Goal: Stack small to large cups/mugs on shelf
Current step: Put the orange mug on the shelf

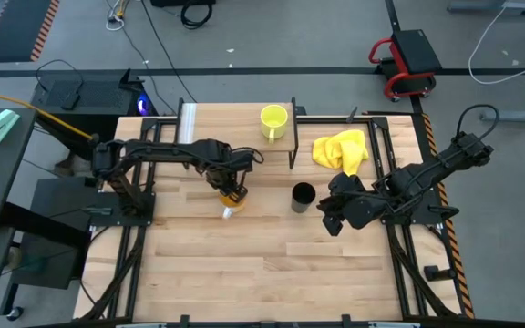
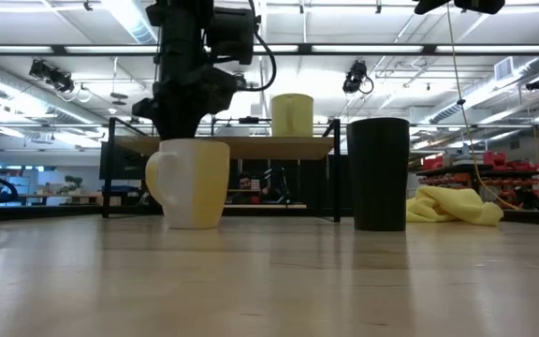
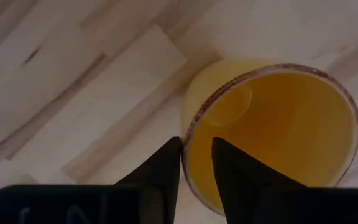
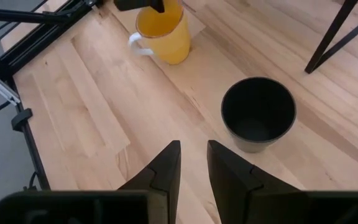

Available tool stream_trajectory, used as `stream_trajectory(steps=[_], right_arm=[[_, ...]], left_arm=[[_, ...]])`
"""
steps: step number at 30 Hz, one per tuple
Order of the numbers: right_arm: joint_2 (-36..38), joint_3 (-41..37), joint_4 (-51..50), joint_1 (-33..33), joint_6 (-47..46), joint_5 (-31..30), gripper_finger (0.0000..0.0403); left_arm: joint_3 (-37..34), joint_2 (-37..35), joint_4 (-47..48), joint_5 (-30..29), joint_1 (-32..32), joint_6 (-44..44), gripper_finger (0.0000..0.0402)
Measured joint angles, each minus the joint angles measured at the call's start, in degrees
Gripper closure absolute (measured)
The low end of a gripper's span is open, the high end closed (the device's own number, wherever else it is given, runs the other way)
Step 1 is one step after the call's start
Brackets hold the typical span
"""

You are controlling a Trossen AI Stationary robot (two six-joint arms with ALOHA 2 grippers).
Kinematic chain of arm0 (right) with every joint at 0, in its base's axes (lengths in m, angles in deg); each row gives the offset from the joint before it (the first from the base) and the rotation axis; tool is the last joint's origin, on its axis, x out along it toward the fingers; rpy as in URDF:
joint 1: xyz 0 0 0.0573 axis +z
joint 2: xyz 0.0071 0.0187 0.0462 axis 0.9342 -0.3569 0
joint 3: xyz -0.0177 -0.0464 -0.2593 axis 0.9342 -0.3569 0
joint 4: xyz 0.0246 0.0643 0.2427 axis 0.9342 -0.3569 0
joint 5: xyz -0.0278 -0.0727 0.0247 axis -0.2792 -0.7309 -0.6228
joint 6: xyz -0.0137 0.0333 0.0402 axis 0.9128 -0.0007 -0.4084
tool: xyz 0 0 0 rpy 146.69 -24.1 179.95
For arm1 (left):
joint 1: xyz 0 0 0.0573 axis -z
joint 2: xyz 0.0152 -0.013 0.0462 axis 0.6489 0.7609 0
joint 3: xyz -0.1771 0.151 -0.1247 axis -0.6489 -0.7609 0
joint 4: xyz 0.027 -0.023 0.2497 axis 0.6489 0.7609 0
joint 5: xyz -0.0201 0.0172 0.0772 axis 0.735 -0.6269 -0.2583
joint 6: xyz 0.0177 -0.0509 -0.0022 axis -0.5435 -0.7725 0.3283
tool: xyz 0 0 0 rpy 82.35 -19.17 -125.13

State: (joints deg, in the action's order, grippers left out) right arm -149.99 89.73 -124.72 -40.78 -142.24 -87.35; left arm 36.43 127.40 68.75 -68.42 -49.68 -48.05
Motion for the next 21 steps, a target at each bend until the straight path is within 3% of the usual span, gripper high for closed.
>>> stream_trajectory(steps=[14,21], right_arm=[[0.00,0.01,0.00,0.00,0.17,-0.77,0.0315],[0.00,0.00,0.00,0.00,0.19,-0.77,0.0315]], left_arm=[[0.00,0.00,-2.20,0.14,4.35,-6.25,0.0368],[0.00,0.00,-2.43,0.49,6.67,-10.37,0.0361]])
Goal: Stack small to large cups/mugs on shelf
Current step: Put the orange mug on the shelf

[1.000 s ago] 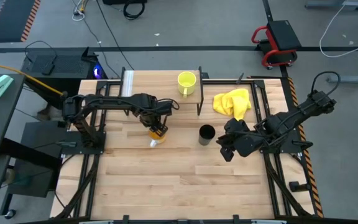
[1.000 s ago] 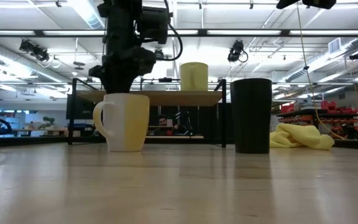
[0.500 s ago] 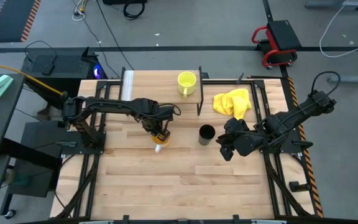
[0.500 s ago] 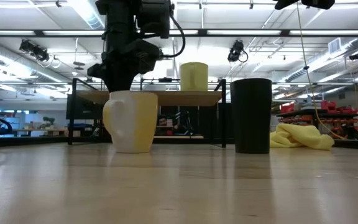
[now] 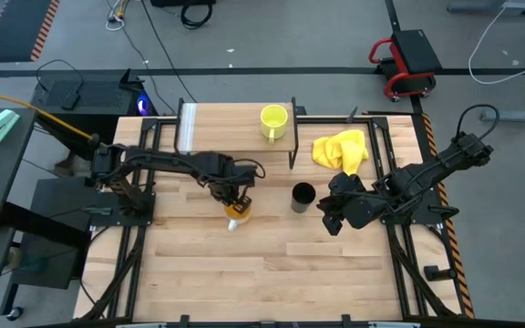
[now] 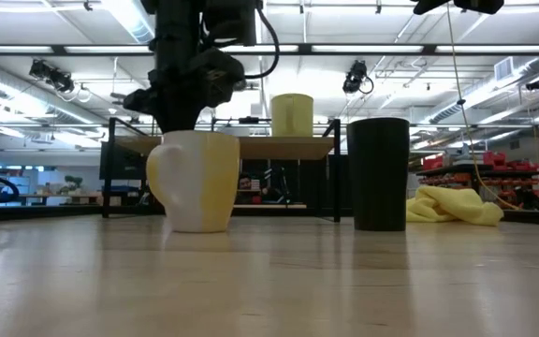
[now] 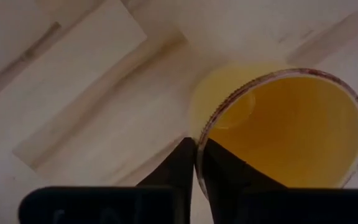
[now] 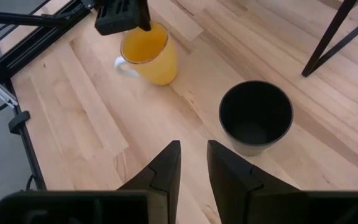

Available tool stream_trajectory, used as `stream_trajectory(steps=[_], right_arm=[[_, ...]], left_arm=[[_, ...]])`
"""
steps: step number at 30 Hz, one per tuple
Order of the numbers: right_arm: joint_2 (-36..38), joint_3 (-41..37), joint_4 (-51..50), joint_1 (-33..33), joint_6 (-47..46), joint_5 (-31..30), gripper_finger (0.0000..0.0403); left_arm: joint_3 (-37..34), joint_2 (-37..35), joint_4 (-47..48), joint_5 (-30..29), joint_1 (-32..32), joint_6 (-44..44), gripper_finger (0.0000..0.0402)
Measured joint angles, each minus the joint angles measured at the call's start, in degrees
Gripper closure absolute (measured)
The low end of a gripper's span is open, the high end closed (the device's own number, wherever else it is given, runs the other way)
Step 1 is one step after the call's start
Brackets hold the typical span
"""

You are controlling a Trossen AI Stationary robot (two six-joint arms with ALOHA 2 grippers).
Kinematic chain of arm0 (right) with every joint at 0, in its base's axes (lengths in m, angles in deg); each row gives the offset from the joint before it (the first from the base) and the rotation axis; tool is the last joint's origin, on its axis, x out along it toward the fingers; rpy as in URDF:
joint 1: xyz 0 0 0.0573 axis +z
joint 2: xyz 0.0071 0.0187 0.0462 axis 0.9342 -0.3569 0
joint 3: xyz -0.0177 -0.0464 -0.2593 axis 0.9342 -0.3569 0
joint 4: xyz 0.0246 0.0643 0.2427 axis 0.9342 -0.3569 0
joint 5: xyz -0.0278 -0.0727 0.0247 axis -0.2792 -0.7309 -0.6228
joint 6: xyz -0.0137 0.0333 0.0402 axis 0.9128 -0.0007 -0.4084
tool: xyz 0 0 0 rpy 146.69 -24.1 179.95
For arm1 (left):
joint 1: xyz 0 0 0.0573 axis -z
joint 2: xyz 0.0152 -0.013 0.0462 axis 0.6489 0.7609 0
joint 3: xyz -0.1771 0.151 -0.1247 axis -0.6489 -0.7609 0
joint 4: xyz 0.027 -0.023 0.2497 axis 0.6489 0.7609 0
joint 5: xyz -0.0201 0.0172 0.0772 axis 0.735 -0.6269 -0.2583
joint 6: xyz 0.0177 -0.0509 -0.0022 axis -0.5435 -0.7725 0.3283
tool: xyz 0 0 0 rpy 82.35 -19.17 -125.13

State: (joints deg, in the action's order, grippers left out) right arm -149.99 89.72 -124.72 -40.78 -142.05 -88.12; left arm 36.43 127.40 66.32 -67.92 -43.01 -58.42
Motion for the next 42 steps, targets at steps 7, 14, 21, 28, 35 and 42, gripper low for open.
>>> stream_trajectory(steps=[7,14,21,28,35,42], right_arm=[[0.00,0.02,-0.02,0.00,0.42,0.00,0.0315],[0.00,0.02,-0.02,0.00,0.42,0.00,0.0315],[0.00,0.01,-0.02,0.00,0.44,0.00,0.0315],[0.00,0.01,-0.02,0.00,1.63,0.00,0.0315],[0.00,0.00,-0.02,0.00,3.25,0.02,0.0315],[0.00,0.02,-0.02,0.00,3.83,0.02,0.0321]], left_arm=[[0.00,-0.02,-1.07,0.17,2.23,-2.04,0.0342],[0.00,-0.02,-3.16,0.00,4.17,-5.61,0.0366],[0.00,-0.02,-3.45,-4.53,5.75,-11.12,0.0382],[0.02,-0.09,-3.53,-9.92,5.82,-12.65,0.0384],[0.05,-0.23,-3.61,-10.11,4.59,-13.72,0.0387],[4.17,-0.26,-0.83,-9.11,2.89,-11.96,0.0387]])
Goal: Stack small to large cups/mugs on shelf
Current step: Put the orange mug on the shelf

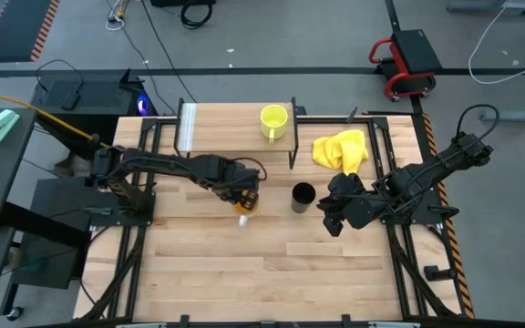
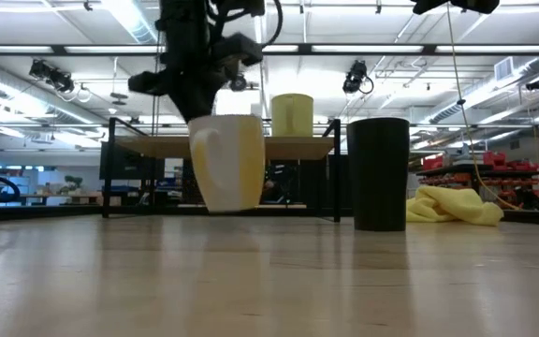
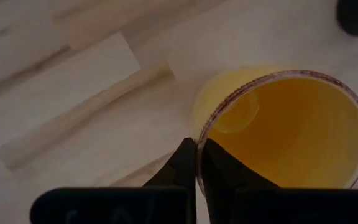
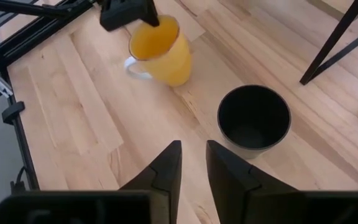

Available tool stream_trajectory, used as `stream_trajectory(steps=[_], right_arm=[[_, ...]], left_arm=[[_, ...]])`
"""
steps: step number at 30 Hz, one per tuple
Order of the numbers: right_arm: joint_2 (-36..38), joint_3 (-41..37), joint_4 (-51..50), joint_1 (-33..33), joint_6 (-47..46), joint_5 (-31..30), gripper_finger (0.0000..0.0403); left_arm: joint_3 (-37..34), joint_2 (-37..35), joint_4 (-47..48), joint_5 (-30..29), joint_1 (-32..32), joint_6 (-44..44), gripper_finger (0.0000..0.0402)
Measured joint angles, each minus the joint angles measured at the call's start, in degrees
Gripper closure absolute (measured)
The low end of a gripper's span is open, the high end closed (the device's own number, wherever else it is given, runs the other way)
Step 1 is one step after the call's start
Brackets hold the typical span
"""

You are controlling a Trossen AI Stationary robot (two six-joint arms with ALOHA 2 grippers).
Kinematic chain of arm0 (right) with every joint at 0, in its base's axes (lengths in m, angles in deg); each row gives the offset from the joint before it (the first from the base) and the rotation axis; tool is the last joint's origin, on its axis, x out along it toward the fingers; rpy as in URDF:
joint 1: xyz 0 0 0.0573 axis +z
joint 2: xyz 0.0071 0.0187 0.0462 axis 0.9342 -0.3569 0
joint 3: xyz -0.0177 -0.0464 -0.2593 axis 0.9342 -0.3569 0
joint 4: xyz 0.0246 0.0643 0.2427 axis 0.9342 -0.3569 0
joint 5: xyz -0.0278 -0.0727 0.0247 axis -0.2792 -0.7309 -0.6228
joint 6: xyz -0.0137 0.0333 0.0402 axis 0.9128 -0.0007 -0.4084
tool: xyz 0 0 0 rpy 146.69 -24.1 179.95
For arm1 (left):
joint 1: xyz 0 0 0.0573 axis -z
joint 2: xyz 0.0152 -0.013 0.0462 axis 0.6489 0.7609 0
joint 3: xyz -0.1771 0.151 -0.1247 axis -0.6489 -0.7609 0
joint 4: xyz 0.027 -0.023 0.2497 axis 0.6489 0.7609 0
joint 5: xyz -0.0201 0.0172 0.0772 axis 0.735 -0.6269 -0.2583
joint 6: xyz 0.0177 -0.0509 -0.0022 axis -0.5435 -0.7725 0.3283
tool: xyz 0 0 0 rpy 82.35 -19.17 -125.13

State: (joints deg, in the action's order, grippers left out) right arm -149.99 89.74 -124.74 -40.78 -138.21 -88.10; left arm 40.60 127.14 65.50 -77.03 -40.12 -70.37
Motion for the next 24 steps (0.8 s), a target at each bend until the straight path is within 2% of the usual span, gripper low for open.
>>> stream_trajectory(steps=[6,14,18,24], right_arm=[[0.00,-0.01,0.00,-0.01,0.04,0.34,0.0331],[0.00,-0.01,-0.02,0.00,0.18,1.15,0.0343],[0.00,-0.01,-0.01,0.00,0.92,2.19,0.0348],[0.00,-0.01,0.00,0.00,1.09,2.40,0.0352]], left_arm=[[10.01,-0.04,10.28,-0.80,-2.54,3.23,0.0387],[27.36,-0.07,24.80,-2.56,-7.29,4.33,0.0387],[34.71,-0.07,29.41,-4.61,-10.35,4.31,0.0387],[39.92,-0.04,31.37,-5.54,-15.81,5.01,0.0387]])
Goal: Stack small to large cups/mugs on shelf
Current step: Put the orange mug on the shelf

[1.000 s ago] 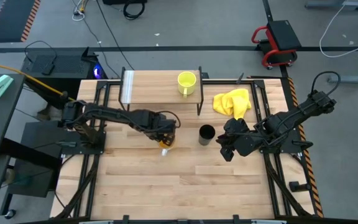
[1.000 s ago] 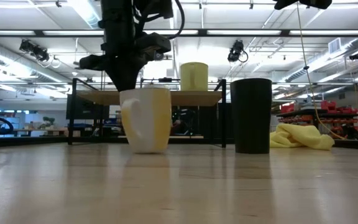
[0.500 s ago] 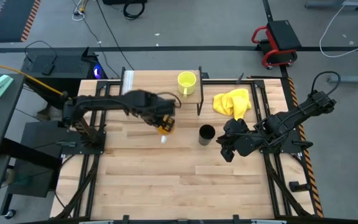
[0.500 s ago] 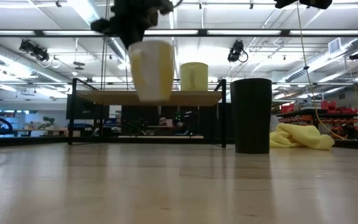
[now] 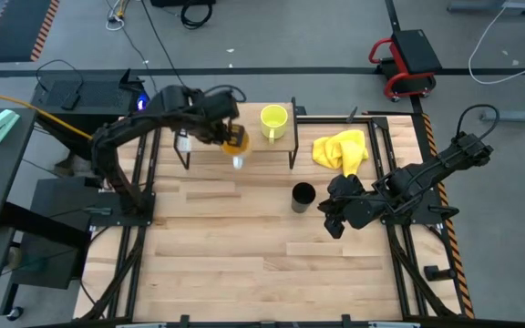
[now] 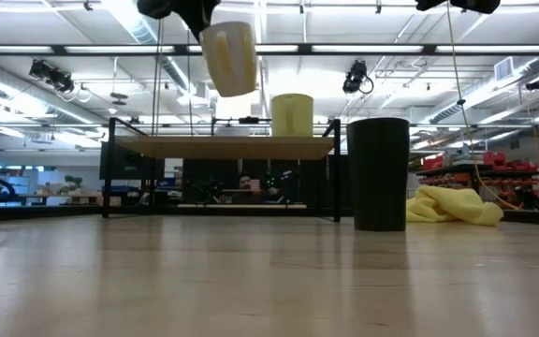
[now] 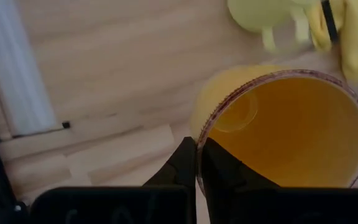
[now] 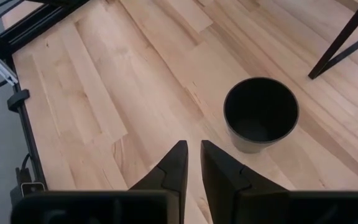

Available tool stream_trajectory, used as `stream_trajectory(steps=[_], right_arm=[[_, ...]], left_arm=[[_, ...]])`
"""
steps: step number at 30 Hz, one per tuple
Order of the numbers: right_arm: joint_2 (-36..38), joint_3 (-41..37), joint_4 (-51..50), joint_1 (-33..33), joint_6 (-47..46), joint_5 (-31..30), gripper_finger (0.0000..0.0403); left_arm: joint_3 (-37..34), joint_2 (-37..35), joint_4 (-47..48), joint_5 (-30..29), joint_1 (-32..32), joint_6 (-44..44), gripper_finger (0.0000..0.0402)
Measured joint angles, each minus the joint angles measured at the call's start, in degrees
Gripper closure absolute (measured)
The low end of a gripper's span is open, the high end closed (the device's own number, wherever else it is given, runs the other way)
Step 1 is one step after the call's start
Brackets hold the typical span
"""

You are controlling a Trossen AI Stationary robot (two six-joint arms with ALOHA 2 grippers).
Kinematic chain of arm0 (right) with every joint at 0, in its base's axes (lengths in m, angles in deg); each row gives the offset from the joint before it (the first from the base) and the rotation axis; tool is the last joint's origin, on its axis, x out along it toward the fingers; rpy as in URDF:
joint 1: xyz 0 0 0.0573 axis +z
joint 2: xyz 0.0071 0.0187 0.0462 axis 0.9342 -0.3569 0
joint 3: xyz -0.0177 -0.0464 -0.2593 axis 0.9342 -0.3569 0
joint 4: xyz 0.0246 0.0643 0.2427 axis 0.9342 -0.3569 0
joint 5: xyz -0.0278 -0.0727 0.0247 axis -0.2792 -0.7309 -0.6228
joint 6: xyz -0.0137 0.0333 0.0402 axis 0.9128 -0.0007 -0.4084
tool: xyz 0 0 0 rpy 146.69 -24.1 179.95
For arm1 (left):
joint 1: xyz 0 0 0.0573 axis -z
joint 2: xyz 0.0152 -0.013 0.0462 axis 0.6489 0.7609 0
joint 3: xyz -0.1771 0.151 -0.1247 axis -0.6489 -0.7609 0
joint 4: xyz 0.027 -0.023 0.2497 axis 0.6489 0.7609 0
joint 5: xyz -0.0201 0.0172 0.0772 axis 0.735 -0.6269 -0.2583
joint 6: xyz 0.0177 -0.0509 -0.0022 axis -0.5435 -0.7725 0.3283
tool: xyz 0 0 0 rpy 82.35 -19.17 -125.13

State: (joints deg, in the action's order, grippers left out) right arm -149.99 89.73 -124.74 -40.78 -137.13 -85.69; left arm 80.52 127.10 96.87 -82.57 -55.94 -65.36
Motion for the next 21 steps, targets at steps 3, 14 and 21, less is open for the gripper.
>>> stream_trajectory(steps=[3,14,21], right_arm=[[0.00,0.01,0.00,0.00,0.02,0.00,0.0353],[0.02,0.00,0.02,-0.07,-0.10,-0.01,0.0353],[0.02,0.00,0.07,-0.07,-0.15,-0.45,0.0353]], left_arm=[[0.06,0.33,0.06,-0.01,-3.31,1.53,0.0387],[0.04,3.77,-0.12,2.20,-12.94,8.85,0.0387],[0.04,6.96,-1.82,3.54,-14.74,12.43,0.0387]])
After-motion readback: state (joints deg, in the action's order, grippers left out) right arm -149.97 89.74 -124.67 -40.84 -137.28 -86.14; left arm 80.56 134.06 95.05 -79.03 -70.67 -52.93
